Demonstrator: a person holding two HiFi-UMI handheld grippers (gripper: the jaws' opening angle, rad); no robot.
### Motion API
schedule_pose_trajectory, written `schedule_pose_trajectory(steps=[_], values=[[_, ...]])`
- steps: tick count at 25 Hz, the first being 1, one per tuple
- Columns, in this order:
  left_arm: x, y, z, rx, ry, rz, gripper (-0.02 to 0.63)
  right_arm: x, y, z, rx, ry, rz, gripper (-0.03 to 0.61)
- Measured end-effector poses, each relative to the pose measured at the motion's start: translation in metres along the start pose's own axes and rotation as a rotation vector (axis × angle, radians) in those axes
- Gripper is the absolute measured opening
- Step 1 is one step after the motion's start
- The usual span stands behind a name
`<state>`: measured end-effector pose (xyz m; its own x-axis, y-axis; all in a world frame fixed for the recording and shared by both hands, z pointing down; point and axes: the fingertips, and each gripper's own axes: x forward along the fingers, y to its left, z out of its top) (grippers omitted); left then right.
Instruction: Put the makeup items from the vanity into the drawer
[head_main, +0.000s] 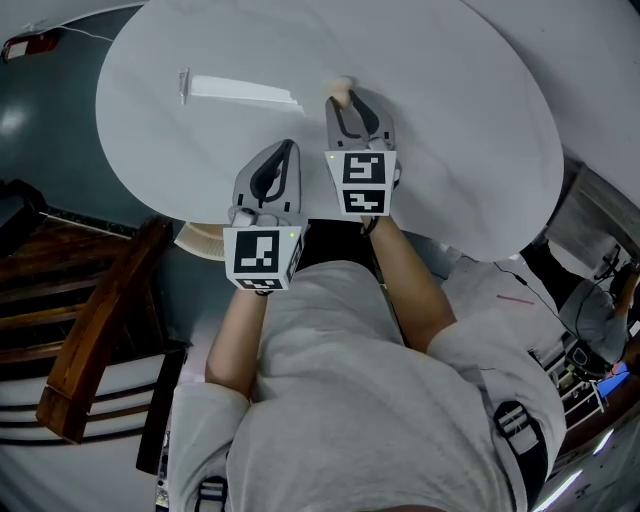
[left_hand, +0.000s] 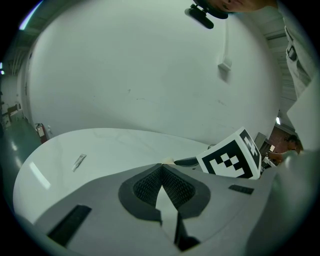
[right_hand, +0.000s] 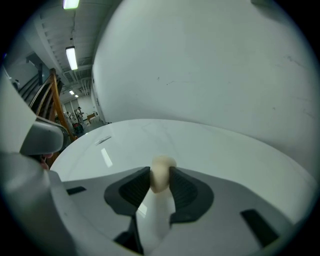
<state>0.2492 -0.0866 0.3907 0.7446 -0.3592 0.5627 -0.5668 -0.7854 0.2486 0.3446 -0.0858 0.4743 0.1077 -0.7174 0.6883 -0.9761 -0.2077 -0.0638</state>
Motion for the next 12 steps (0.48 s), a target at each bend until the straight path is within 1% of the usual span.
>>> schedule_pose_trajectory(steps=[3,7,12], values=[[-0.004,0.000,0.000,-0.003,-0.009,-0.002,0.006,-0.008,0.005,0.006,-0.006,-0.012,0.007,0.129],[-0.010,0.003,0.000,-0.003,-0.033,0.023,0.006,-0.016,0.016,0.014,-0.016,-0.040,0.041,0.127],[-0.029,0.022,-0.007,-0.038,-0.053,0.060,0.006,-0.022,0.043,0.023,-0.054,-0.069,0.074,0.127]])
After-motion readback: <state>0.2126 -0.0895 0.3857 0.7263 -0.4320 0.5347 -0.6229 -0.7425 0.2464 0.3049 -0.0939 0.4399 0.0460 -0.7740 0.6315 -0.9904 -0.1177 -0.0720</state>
